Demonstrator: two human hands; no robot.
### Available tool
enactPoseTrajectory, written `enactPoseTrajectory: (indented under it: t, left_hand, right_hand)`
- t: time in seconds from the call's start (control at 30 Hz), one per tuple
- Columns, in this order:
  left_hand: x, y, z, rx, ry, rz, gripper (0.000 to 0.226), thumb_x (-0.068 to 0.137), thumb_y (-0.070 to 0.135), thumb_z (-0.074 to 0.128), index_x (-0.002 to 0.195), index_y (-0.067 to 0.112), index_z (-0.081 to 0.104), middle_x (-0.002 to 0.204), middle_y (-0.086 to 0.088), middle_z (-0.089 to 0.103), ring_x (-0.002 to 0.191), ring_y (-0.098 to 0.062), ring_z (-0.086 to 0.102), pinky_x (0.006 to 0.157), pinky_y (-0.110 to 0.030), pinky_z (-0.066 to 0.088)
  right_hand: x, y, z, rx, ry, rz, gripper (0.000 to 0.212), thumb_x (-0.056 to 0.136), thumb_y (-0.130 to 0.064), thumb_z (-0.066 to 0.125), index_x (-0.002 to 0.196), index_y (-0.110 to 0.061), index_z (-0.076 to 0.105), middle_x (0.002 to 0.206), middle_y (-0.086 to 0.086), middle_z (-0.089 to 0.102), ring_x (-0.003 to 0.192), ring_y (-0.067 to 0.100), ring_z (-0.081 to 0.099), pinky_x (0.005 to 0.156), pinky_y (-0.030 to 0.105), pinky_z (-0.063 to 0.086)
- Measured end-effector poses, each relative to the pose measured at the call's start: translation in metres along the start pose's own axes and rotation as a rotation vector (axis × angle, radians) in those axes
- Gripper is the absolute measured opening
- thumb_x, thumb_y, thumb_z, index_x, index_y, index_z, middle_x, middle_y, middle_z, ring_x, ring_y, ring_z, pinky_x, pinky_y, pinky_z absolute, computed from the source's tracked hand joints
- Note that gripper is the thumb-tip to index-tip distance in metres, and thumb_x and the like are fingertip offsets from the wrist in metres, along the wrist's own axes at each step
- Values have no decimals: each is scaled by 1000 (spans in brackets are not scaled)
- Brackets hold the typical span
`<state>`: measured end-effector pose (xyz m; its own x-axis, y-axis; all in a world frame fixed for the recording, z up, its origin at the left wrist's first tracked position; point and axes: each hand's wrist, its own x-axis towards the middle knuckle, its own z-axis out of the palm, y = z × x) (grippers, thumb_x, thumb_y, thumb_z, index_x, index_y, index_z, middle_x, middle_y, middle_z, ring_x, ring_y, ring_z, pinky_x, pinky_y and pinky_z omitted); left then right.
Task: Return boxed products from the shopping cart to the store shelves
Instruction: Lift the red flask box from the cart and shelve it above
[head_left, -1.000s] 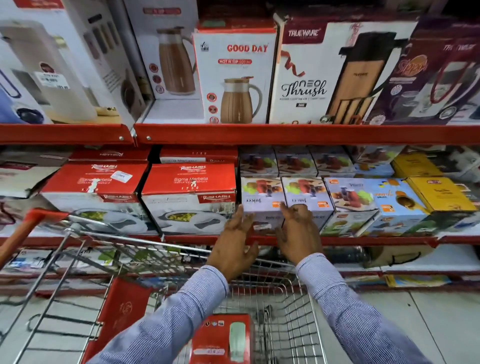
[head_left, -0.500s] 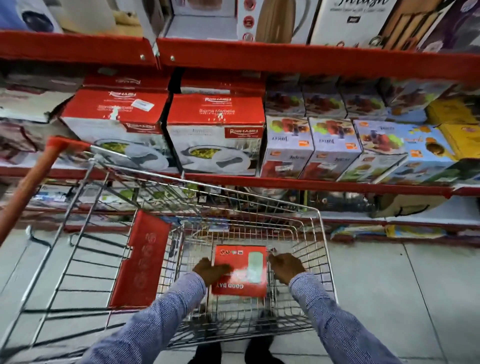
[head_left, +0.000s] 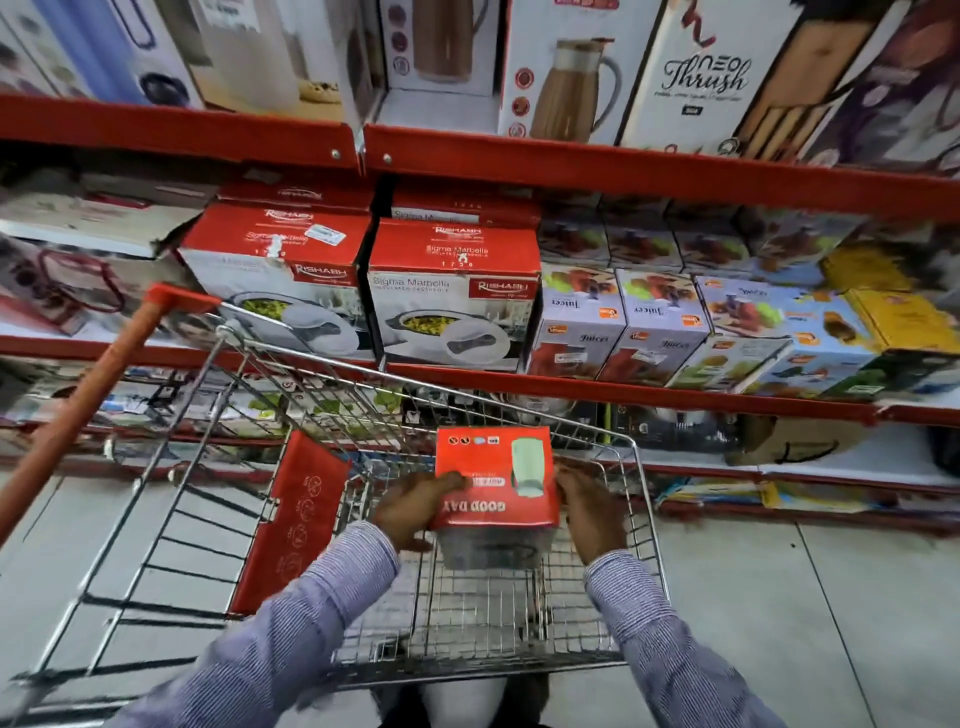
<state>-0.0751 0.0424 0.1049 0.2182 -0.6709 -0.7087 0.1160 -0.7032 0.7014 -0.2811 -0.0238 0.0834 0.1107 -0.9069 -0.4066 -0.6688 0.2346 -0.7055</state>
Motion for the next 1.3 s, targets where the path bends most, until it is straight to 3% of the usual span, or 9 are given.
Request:
enactPoseTrajectory:
  t: [0.07, 0.17, 0.37, 0.5, 0.7, 0.83, 0.93, 1.1, 1.3]
  left_hand:
    - [-19, 21, -10, -37, 24, 135, 53, 73, 56, 68, 107, 15, 68, 106, -7, 74, 97, -28, 68, 92, -45, 54]
    - [-54, 57, -24, -110, 53, 335, 43, 82, 49, 67, 100, 11, 73, 93, -8, 80, 82, -26, 72, 71, -33, 54]
    - [-106, 129, -50, -110, 174, 732, 25, 70, 49, 75, 77, 26, 81, 79, 8, 78, 73, -19, 71, 71, -36, 53]
    - [-126, 171, -70, -8, 257, 914, 41, 71, 63, 72, 94, 30, 80, 89, 1, 82, 85, -34, 77, 83, -59, 60]
    - [-158, 235, -98, 81, 424, 1167, 62, 73, 65, 66, 119, 24, 74, 104, 7, 80, 93, -7, 76, 83, -37, 64]
    - [-170, 277, -117, 140, 447, 1273, 52, 85, 53, 66, 125, 21, 71, 109, 5, 78, 93, -4, 75, 75, -20, 62]
    - [-172, 300, -127, 154, 484, 1330, 49, 85, 54, 64, 124, 25, 71, 110, 8, 78, 98, -9, 74, 85, -35, 62]
    - [-156, 326, -138, 165, 519, 1369, 49, 81, 60, 60, 121, 34, 70, 108, 11, 78, 98, -19, 74, 88, -49, 61]
    - [-121, 340, -137, 207, 530, 1393, 41, 94, 40, 62, 132, 25, 64, 110, 11, 76, 98, -14, 72, 86, -32, 60]
  right_hand:
    - [-5, -23, -15, 90, 79, -79, 34, 99, -23, 39, 121, -13, 63, 120, 7, 65, 108, 22, 59, 68, 9, 33]
    - [-24, -72, -40, 385, 187, -214, 30, 95, -28, 50, 116, -17, 69, 114, -3, 66, 102, 13, 61, 66, -5, 38]
    - [-44, -167, -90, 559, 237, -443, 33, 84, -22, 68, 117, -19, 68, 111, -4, 68, 100, 10, 63, 96, 37, 51]
    - [-53, -217, -112, 590, 235, -592, 30, 82, -24, 70, 110, -32, 68, 104, -7, 71, 98, 12, 68, 92, 43, 56]
    - [-62, -291, -139, 688, 241, -778, 39, 82, -20, 71, 120, -14, 66, 111, -3, 69, 100, 9, 67, 86, 28, 56]
    - [-57, -330, -150, 693, 255, -852, 42, 82, -21, 70, 122, -14, 65, 113, 1, 69, 98, 11, 69, 84, 33, 59]
    - [-46, -354, -155, 683, 239, -889, 48, 77, -27, 71, 123, -17, 64, 117, 2, 69, 102, 16, 70, 90, 44, 57]
    - [-31, -383, -160, 600, 299, -977, 47, 80, -27, 68, 126, -20, 62, 117, 2, 65, 103, 9, 65, 92, 28, 54]
    - [4, -394, -161, 530, 314, -989, 46, 85, -26, 65, 130, -22, 59, 119, 1, 61, 111, 6, 60, 100, 29, 51]
